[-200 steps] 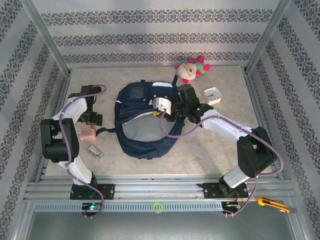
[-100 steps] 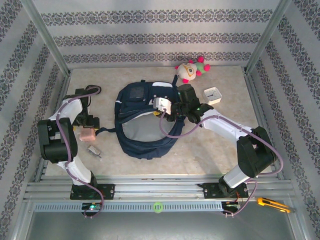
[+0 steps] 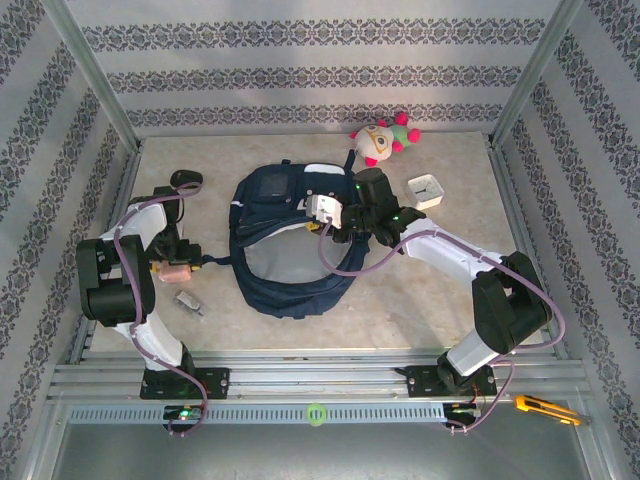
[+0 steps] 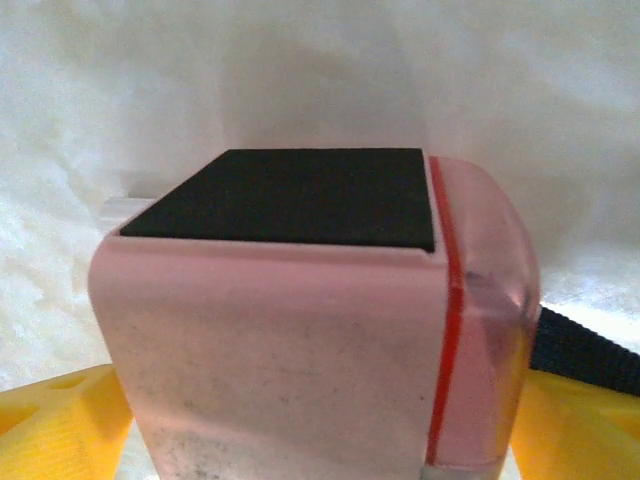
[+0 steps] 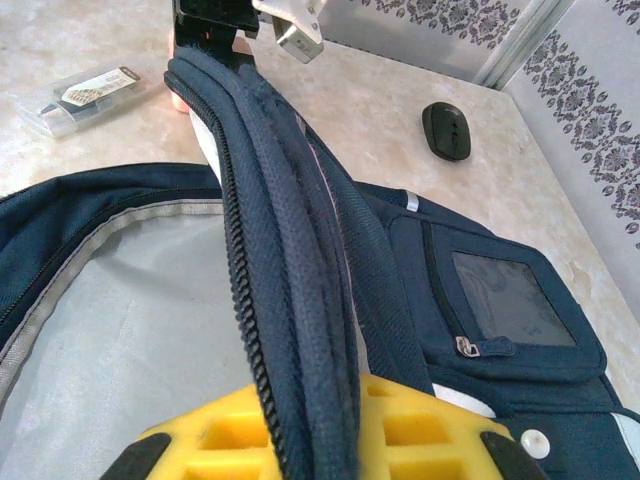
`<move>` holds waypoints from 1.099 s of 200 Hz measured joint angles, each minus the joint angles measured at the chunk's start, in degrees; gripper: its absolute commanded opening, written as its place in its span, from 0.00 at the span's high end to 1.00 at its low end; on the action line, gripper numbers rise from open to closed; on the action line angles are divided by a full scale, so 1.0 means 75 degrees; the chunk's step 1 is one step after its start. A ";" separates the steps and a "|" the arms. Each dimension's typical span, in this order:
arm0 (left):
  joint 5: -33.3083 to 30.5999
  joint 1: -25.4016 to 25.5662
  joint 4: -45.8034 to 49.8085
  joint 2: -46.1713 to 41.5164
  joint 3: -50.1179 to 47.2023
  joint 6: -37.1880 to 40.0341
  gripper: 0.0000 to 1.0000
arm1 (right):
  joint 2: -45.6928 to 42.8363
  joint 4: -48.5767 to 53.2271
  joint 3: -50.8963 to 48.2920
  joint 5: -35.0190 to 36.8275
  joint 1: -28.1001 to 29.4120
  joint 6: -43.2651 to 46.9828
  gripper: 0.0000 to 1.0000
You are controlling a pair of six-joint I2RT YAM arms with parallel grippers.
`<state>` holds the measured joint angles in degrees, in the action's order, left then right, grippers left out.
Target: Pack books, pencil case, and school supplies into a backpack
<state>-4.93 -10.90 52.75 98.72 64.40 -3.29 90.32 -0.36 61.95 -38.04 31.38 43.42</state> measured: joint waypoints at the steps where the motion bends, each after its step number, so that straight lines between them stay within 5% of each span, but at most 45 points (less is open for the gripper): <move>1: 0.0003 0.0000 0.0000 0.0000 0.0000 0.0000 0.08 | 0.0000 0.0000 0.0000 0.0000 0.0000 0.0000 1.00; 45: 0.0006 0.0000 0.0003 0.0029 0.0006 -0.0082 0.29 | 0.0000 -0.0085 -0.0058 -0.0003 -0.0006 -0.0003 1.00; 105: 0.0192 0.0003 0.0102 -0.0414 0.0038 -0.0152 0.43 | -0.0003 -0.0370 -0.0163 -0.0090 -0.0070 -0.0527 1.00; 135: 0.0495 0.0242 0.0396 -0.1716 0.0379 -0.0166 0.49 | -0.0003 -0.0568 -0.0163 -0.0166 -0.0189 -0.1343 1.00; 170: 0.1241 0.1341 0.0423 -0.3666 0.0711 0.0303 0.57 | -0.0052 -0.0831 -0.0163 -0.0166 -0.0326 -0.2515 1.00; 220: 0.3404 0.2451 0.0029 -0.5794 0.0073 0.1845 0.63 | -0.0239 -0.0970 -0.0184 -0.0163 -0.0472 -0.3322 1.00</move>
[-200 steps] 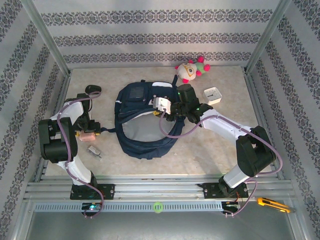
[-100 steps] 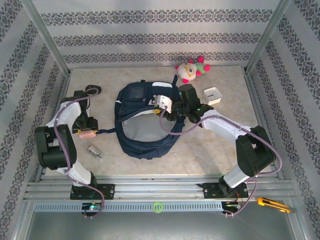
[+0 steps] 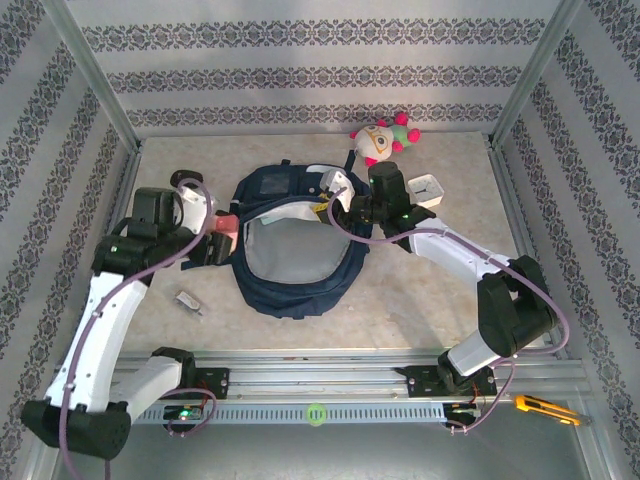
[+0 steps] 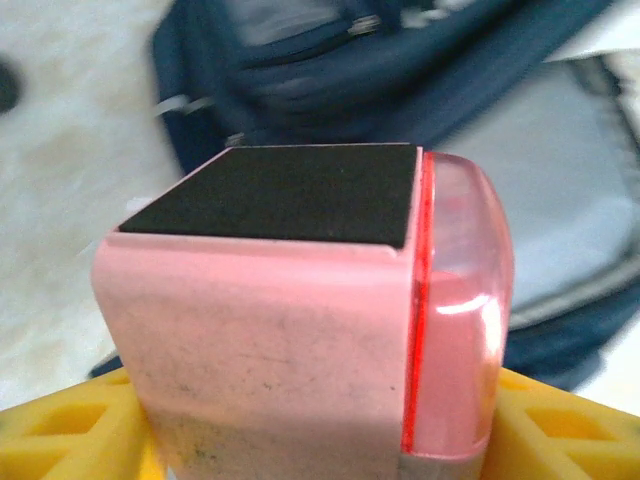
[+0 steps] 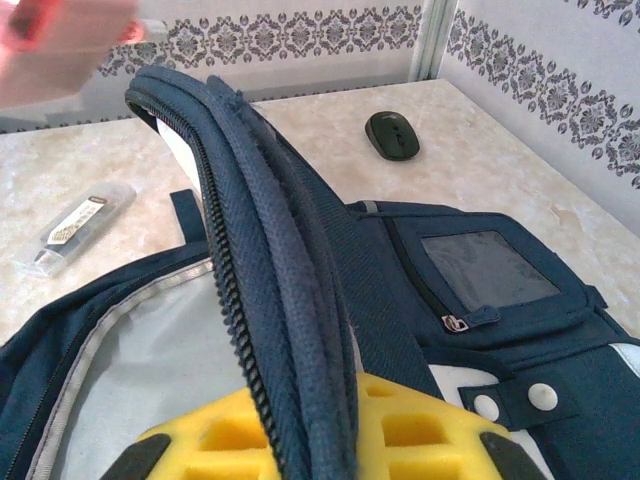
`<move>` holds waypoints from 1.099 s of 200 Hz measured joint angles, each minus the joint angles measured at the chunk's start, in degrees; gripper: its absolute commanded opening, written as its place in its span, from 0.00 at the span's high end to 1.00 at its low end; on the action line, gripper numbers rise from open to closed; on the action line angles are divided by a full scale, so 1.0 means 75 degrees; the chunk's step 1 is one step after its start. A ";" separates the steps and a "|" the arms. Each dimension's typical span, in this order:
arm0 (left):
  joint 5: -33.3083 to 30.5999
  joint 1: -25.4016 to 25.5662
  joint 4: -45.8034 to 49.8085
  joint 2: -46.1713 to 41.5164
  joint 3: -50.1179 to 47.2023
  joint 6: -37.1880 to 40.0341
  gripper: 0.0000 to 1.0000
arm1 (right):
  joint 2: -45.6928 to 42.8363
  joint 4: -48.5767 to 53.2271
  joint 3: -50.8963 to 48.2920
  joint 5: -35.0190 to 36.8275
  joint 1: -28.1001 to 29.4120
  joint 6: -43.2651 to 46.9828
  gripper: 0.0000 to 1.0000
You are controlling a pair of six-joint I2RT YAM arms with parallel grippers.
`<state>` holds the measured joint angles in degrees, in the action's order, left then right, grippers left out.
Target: Pack books, pencil case, and school supplies into a backpack
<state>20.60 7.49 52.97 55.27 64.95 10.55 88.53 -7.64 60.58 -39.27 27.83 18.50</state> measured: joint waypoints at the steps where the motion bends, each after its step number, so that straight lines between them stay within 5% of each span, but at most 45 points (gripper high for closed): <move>1: 0.0035 0.0006 0.0000 -0.0015 -0.0009 0.0026 0.63 | 0.0000 0.0000 0.0000 0.0000 0.0000 -0.0006 1.00; 39: 0.1250 0.0743 -0.0009 -0.0210 -0.0096 0.1378 0.67 | 0.0000 0.0000 0.0000 -0.0009 0.0000 -0.0329 1.00; 73: 0.1218 0.1915 0.0017 0.0093 0.0026 0.2247 0.68 | 0.0003 -0.0026 0.0003 -0.0029 0.0000 -0.0629 1.00; 130: -0.0082 0.4293 0.0017 0.1550 0.0574 0.2975 0.68 | 0.0163 -0.0102 0.0175 -0.0187 0.0000 -0.1078 1.00; 170: -0.0868 0.4674 -0.0385 0.2777 0.0597 0.3200 0.67 | 0.0221 -0.0108 0.0268 -0.0329 -0.0041 -0.1224 1.00; 220: -0.3025 0.4736 -0.1676 0.4284 0.0641 0.3203 0.58 | 0.0230 -0.0122 0.0303 -0.0495 -0.0050 -0.1253 1.00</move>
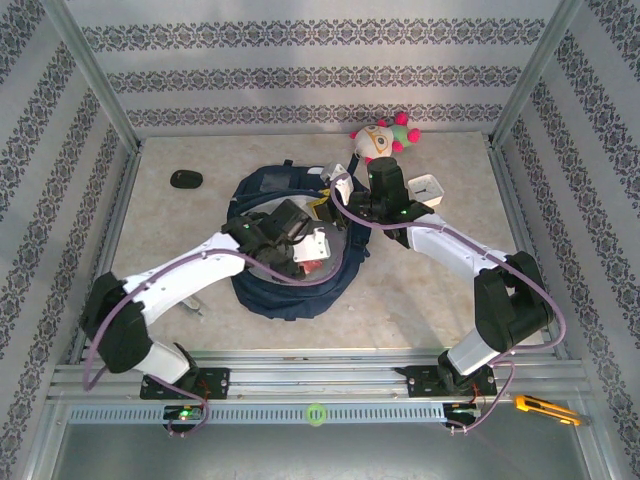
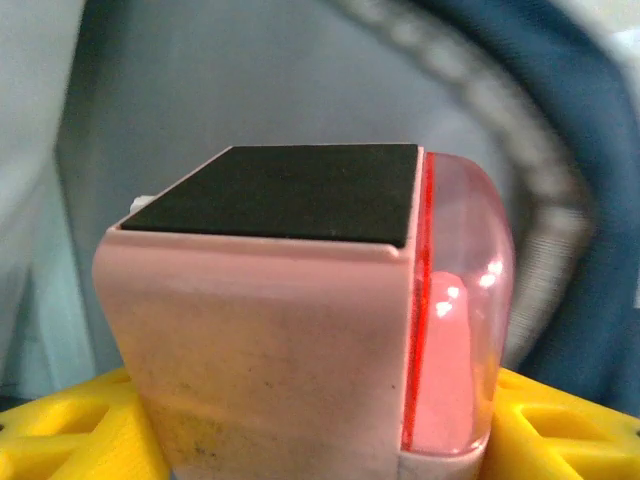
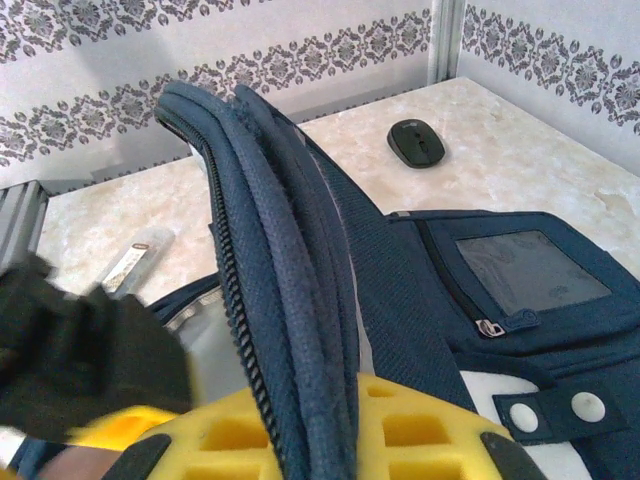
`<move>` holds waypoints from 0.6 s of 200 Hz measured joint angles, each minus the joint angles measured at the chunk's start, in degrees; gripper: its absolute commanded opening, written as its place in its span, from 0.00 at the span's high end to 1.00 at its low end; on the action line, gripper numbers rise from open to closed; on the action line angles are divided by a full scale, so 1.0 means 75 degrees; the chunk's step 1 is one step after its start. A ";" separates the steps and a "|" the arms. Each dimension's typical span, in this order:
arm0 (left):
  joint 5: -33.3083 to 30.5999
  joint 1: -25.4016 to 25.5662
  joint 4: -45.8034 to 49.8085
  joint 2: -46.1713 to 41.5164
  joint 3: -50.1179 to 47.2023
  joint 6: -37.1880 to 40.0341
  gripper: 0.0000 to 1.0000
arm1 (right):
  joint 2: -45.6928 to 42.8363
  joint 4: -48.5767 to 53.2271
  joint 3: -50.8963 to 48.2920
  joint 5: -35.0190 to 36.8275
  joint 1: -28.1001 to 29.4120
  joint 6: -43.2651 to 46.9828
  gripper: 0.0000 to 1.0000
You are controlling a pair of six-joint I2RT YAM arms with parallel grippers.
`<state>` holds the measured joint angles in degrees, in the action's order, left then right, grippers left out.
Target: Pack books, pencil case, and school supplies into a backpack
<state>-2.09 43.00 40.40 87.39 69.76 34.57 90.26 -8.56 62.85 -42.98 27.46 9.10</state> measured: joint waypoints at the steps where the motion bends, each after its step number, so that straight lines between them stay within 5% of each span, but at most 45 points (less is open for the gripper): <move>1: -0.0047 -0.0006 -0.0029 0.0038 0.0000 0.0000 0.58 | 0.0000 0.0000 0.0000 0.0000 0.0000 -0.0003 1.00; 21: -0.0490 -0.0114 -0.0533 0.0501 0.0000 -0.0044 0.50 | 0.0003 -0.0012 0.0003 -0.0035 0.0000 -0.0006 1.00; 63: -0.0731 -0.0353 -0.1145 0.0685 -0.0082 -0.0408 0.17 | 0.0003 -0.0125 0.0009 -0.0029 -0.0067 -0.0029 1.00; 120: -0.0175 -0.0551 -0.1192 -0.1113 -0.1011 -0.1955 0.14 | -0.0012 -0.0157 0.0009 -0.0169 -0.0055 -0.0052 1.00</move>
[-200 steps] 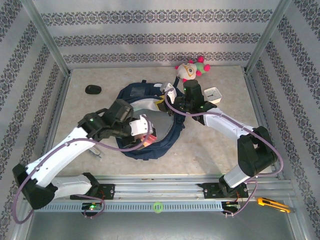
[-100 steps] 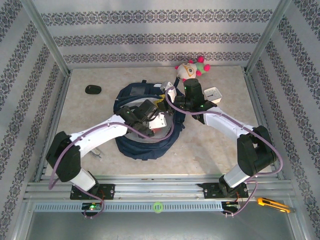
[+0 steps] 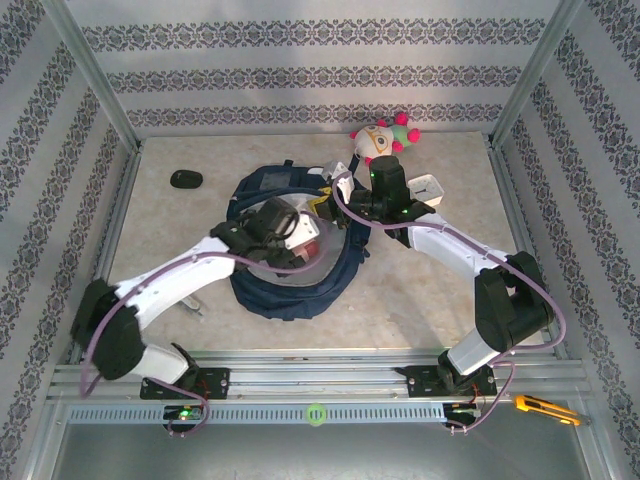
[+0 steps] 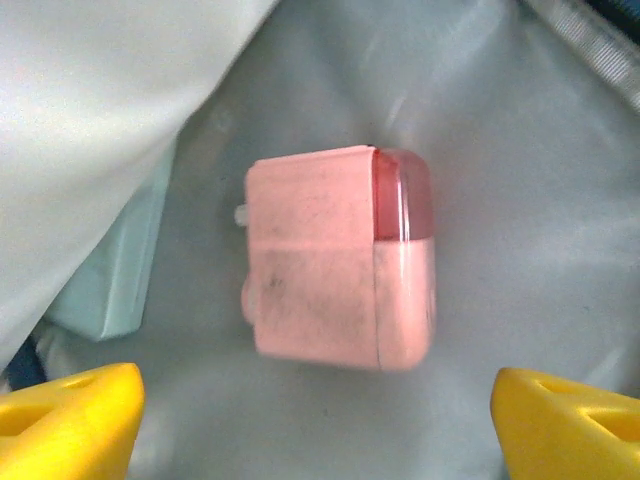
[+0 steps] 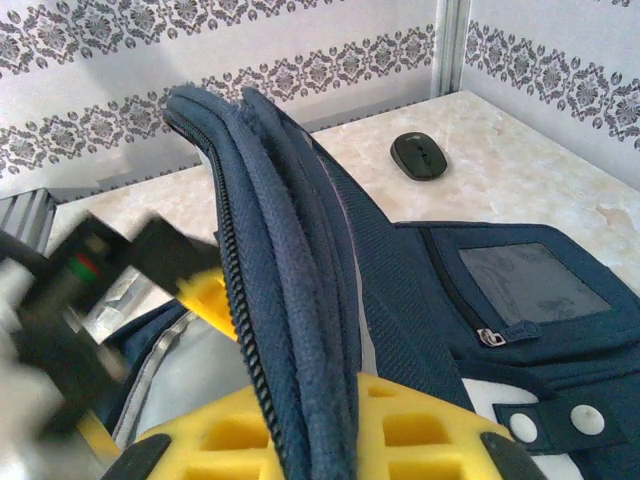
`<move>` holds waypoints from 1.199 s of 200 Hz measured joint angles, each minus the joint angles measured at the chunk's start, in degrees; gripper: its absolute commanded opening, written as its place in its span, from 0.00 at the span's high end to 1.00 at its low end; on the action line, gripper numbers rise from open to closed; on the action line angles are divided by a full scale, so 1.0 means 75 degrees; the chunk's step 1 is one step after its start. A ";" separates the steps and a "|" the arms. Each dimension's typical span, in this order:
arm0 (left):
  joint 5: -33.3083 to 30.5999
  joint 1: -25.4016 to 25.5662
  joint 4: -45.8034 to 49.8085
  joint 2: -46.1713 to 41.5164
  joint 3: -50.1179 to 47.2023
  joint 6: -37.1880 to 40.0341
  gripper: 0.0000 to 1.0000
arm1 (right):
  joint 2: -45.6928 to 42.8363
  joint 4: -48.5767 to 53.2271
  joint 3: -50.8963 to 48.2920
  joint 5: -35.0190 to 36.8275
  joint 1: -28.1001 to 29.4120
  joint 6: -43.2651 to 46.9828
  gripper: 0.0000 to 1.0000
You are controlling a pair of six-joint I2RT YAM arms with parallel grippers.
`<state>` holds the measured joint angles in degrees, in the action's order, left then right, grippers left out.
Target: Pack books, pencil case, and school supplies into a backpack
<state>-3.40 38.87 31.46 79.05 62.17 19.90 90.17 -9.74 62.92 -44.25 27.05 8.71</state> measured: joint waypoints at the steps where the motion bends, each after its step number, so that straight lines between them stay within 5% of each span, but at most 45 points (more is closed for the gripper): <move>1: -0.0003 0.0000 0.0000 -0.0035 -0.0017 -0.0026 0.15 | 0.0000 0.0000 0.0000 0.0000 0.0000 0.0003 1.00; 50: 0.0289 0.0000 -0.0356 -0.1696 -0.1326 -0.1923 0.48 | -0.0023 -0.0017 -0.0050 -0.0003 0.0000 -0.0003 1.00; 109: 0.0734 0.0396 -0.2669 -0.1638 -0.3372 -0.4360 0.78 | -0.0076 -0.0294 -0.0207 -0.0003 0.0000 -0.0233 1.00; 240: -0.0737 0.0565 -0.6939 0.1781 -0.3177 -0.4870 0.81 | -0.0207 -0.0458 -0.0300 -0.0052 -0.0003 -0.0408 1.00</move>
<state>-8.93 43.11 -20.58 92.40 38.35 -16.62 88.62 -13.17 60.66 -44.64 27.03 5.65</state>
